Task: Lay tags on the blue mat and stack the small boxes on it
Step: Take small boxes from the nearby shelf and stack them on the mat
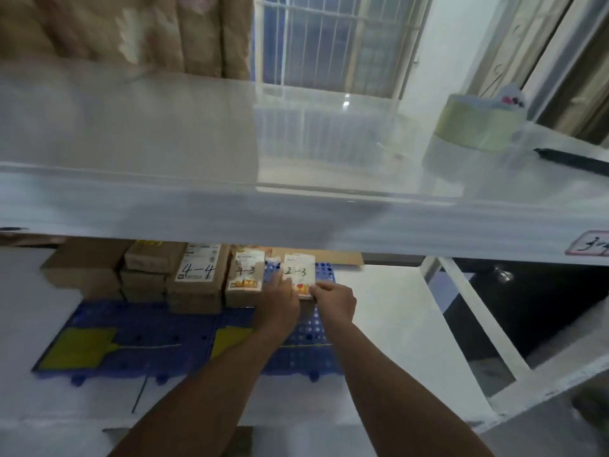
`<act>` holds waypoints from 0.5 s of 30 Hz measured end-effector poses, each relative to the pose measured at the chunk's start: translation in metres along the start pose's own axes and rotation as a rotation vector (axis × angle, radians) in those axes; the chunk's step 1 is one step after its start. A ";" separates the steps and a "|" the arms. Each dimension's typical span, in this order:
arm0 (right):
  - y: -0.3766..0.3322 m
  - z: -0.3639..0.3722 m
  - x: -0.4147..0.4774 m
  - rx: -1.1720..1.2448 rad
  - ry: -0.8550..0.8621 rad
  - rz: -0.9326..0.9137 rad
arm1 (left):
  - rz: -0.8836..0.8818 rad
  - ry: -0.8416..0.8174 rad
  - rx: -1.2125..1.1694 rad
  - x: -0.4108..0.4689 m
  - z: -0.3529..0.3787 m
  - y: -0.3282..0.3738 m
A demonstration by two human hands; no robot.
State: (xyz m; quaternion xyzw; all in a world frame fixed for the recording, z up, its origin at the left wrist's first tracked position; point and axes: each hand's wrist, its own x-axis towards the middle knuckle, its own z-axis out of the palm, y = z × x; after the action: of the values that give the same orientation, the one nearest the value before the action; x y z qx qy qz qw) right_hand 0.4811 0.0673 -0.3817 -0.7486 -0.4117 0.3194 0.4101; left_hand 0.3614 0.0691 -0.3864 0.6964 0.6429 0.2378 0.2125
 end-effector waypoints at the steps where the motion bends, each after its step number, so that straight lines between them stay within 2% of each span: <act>1: 0.004 0.004 0.004 0.016 -0.025 0.004 | 0.018 -0.008 0.055 0.001 0.004 -0.001; 8: 0.026 0.016 0.015 0.001 -0.086 -0.015 | 0.008 -0.065 0.224 -0.004 0.027 -0.017; 15: 0.019 0.031 0.017 -0.030 -0.097 -0.092 | 0.176 -0.021 0.305 0.003 0.026 -0.021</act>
State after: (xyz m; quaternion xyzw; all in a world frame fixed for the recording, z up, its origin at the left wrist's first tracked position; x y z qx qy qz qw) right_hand 0.4704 0.0869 -0.4146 -0.7185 -0.4700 0.3300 0.3925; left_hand 0.3608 0.0742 -0.4199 0.7768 0.6056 0.1480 0.0896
